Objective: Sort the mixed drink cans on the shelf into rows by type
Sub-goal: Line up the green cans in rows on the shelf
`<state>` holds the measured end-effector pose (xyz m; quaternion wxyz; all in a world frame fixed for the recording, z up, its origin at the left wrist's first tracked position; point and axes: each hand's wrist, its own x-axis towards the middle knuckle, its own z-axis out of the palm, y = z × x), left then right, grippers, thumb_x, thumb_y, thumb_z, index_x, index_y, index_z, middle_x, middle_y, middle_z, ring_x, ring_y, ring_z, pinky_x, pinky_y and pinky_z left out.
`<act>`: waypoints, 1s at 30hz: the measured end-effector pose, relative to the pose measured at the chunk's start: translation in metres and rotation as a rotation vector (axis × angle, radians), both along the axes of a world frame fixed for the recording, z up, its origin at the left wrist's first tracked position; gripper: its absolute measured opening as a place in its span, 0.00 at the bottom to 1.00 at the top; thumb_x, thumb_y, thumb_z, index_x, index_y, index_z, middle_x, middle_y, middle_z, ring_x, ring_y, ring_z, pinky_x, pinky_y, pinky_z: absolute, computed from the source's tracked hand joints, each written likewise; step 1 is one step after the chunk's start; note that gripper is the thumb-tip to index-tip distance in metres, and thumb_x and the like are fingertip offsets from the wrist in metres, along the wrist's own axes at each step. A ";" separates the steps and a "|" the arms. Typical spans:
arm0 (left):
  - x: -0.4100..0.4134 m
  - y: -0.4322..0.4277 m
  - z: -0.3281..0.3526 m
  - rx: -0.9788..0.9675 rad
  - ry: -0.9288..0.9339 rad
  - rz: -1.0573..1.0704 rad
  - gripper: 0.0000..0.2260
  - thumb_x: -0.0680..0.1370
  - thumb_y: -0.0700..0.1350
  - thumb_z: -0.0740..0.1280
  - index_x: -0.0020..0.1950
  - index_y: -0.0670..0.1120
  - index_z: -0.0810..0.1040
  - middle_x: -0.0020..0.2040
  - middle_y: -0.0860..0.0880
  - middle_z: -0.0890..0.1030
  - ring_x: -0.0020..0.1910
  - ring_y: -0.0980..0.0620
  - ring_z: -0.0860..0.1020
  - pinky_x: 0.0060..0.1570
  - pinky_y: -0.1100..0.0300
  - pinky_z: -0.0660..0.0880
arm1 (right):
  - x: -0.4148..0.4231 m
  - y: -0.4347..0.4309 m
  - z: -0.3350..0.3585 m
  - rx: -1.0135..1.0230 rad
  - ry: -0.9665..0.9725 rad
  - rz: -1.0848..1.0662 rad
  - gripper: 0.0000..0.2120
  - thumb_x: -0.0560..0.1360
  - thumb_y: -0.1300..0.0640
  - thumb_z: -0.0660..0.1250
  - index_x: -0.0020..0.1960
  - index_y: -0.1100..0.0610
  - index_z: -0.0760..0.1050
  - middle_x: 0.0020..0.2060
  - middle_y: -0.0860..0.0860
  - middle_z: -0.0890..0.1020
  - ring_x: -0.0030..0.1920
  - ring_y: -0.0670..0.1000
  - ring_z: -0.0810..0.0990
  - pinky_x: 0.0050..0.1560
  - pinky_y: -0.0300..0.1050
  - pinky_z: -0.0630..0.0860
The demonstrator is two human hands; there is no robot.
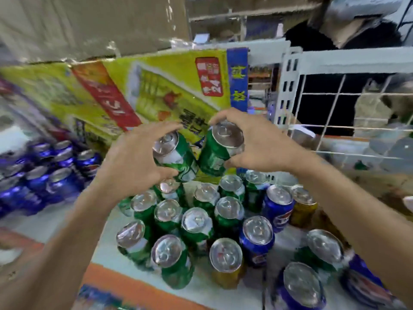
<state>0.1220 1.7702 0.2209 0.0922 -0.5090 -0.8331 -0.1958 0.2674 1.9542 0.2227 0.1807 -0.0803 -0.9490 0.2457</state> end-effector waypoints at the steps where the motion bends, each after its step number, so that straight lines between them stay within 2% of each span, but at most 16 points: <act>1: -0.012 -0.009 -0.002 0.026 -0.001 0.029 0.38 0.62 0.49 0.81 0.69 0.61 0.69 0.68 0.58 0.72 0.67 0.54 0.70 0.63 0.56 0.67 | -0.016 -0.008 -0.004 0.023 -0.007 0.012 0.34 0.64 0.60 0.78 0.66 0.51 0.67 0.60 0.47 0.74 0.56 0.42 0.71 0.51 0.30 0.68; 3: -0.034 -0.024 -0.008 0.057 -0.003 0.079 0.38 0.62 0.48 0.81 0.69 0.61 0.69 0.67 0.58 0.72 0.66 0.55 0.71 0.62 0.57 0.68 | -0.047 -0.020 -0.017 0.109 -0.024 0.006 0.34 0.65 0.60 0.76 0.67 0.50 0.66 0.61 0.48 0.72 0.60 0.48 0.71 0.56 0.41 0.70; 5: -0.054 -0.035 -0.014 0.078 0.024 0.108 0.37 0.62 0.47 0.81 0.69 0.59 0.70 0.67 0.58 0.73 0.65 0.53 0.72 0.60 0.55 0.70 | -0.073 -0.028 -0.030 0.178 -0.037 -0.033 0.35 0.64 0.61 0.74 0.67 0.48 0.64 0.63 0.51 0.71 0.63 0.54 0.70 0.57 0.53 0.73; 7: -0.071 -0.040 -0.018 0.088 0.043 0.135 0.37 0.62 0.46 0.80 0.68 0.58 0.71 0.67 0.57 0.73 0.63 0.51 0.73 0.57 0.54 0.70 | -0.093 -0.032 -0.039 0.216 -0.079 -0.089 0.35 0.65 0.60 0.73 0.68 0.46 0.63 0.63 0.51 0.70 0.63 0.55 0.70 0.55 0.56 0.74; 12: -0.104 -0.044 -0.024 0.009 -0.009 0.097 0.38 0.62 0.50 0.80 0.69 0.61 0.69 0.67 0.58 0.72 0.64 0.53 0.72 0.56 0.56 0.69 | -0.121 -0.032 -0.062 0.298 -0.354 -0.210 0.36 0.68 0.52 0.74 0.70 0.50 0.60 0.62 0.54 0.72 0.62 0.58 0.72 0.57 0.54 0.74; 14: -0.109 -0.040 -0.027 0.031 -0.031 0.046 0.37 0.63 0.50 0.80 0.69 0.59 0.70 0.67 0.58 0.72 0.64 0.54 0.71 0.56 0.59 0.68 | -0.128 -0.031 -0.071 0.322 -0.450 -0.262 0.32 0.69 0.53 0.72 0.69 0.51 0.61 0.60 0.55 0.73 0.58 0.58 0.74 0.52 0.52 0.74; 16: -0.110 -0.030 -0.029 0.051 -0.029 -0.005 0.36 0.64 0.51 0.79 0.69 0.57 0.70 0.67 0.58 0.72 0.64 0.54 0.71 0.56 0.61 0.66 | -0.133 -0.028 -0.079 0.290 -0.519 -0.276 0.26 0.70 0.57 0.70 0.64 0.53 0.64 0.51 0.54 0.76 0.51 0.58 0.76 0.43 0.48 0.75; 18: -0.110 -0.015 -0.032 0.052 -0.033 -0.059 0.35 0.64 0.50 0.79 0.69 0.57 0.69 0.67 0.58 0.72 0.64 0.53 0.72 0.58 0.59 0.68 | -0.135 -0.027 -0.088 0.258 -0.542 -0.286 0.20 0.69 0.59 0.68 0.57 0.54 0.66 0.42 0.52 0.75 0.44 0.57 0.76 0.36 0.46 0.73; 21: -0.110 0.009 -0.040 -0.033 -0.012 -0.133 0.35 0.66 0.48 0.77 0.69 0.58 0.67 0.67 0.56 0.70 0.63 0.52 0.72 0.58 0.56 0.72 | -0.134 -0.026 -0.098 0.205 -0.601 -0.335 0.21 0.68 0.58 0.70 0.58 0.54 0.67 0.47 0.54 0.77 0.48 0.58 0.78 0.38 0.45 0.73; 24: -0.111 0.034 -0.051 -0.081 0.031 -0.182 0.33 0.67 0.47 0.76 0.69 0.57 0.66 0.67 0.54 0.69 0.61 0.51 0.73 0.55 0.54 0.74 | -0.131 -0.019 -0.094 0.214 -0.673 -0.377 0.16 0.70 0.53 0.72 0.53 0.56 0.71 0.50 0.56 0.79 0.49 0.57 0.79 0.39 0.43 0.71; 27: -0.114 0.058 -0.064 -0.185 0.086 -0.182 0.33 0.68 0.46 0.75 0.69 0.57 0.65 0.66 0.52 0.69 0.60 0.48 0.74 0.52 0.53 0.73 | -0.128 -0.009 -0.092 0.238 -0.622 -0.391 0.13 0.74 0.52 0.68 0.51 0.61 0.74 0.48 0.57 0.78 0.45 0.56 0.77 0.37 0.42 0.68; 30: -0.117 0.073 -0.088 -0.309 0.062 -0.177 0.33 0.68 0.43 0.72 0.69 0.56 0.64 0.66 0.49 0.68 0.59 0.42 0.74 0.52 0.47 0.76 | -0.124 -0.009 -0.091 0.189 -0.624 -0.396 0.10 0.74 0.54 0.68 0.49 0.60 0.73 0.42 0.54 0.76 0.41 0.54 0.74 0.36 0.43 0.67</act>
